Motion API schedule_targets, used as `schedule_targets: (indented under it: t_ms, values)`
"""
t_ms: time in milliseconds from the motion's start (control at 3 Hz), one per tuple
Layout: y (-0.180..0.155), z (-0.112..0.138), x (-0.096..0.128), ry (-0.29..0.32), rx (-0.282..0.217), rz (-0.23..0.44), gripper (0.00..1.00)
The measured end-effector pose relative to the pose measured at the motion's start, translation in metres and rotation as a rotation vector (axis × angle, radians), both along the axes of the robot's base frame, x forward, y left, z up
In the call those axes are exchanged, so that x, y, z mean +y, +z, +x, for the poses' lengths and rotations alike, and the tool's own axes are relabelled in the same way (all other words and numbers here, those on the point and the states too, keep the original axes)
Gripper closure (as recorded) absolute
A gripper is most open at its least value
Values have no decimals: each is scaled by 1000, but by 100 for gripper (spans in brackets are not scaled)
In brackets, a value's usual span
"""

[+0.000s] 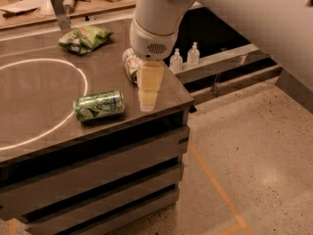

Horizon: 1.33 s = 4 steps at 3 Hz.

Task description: Place green can upright

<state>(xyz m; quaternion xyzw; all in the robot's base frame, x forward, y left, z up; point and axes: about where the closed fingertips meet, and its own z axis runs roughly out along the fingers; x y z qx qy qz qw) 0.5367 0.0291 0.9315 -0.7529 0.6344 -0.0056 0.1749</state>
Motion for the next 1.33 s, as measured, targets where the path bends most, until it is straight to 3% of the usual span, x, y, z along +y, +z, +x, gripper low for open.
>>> schedule_targets:
  t_ms: [667,1333]
  values:
    - [-15,-10,74,36,20,-72,0]
    - [-43,-25,120,24,40,-150,0]
